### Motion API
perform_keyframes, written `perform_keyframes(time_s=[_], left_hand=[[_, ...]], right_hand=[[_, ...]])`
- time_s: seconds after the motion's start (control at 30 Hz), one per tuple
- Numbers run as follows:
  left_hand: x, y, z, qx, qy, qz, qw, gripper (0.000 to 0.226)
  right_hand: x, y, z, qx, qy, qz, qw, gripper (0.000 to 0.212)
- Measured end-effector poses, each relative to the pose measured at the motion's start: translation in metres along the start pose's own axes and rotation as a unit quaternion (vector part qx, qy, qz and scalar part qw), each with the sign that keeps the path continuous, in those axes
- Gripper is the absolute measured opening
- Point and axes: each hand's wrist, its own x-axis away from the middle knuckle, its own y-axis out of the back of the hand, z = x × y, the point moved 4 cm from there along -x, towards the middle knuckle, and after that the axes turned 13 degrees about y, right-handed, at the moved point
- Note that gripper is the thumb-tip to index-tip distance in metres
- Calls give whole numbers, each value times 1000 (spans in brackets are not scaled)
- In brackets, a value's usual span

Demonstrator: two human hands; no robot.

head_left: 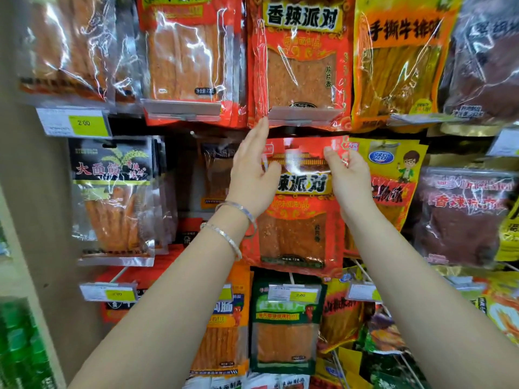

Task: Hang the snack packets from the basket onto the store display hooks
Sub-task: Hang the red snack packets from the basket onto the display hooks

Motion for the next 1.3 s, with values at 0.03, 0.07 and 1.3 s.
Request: perform_keyframes(time_s=[0.03, 0.07, 1.3], left_hand=[[0, -1, 1, 9, 6, -1, 1000, 69], [1, -2, 3, 15, 11, -4, 1000, 69], [43, -61, 141, -53, 270, 65, 959, 97]], right_hand=[[0, 0, -1, 3, -8, -4, 1000, 39], [0, -1, -2, 4, -18, -3, 1000, 48], [76, -19, -105, 361, -10, 154, 920, 94]])
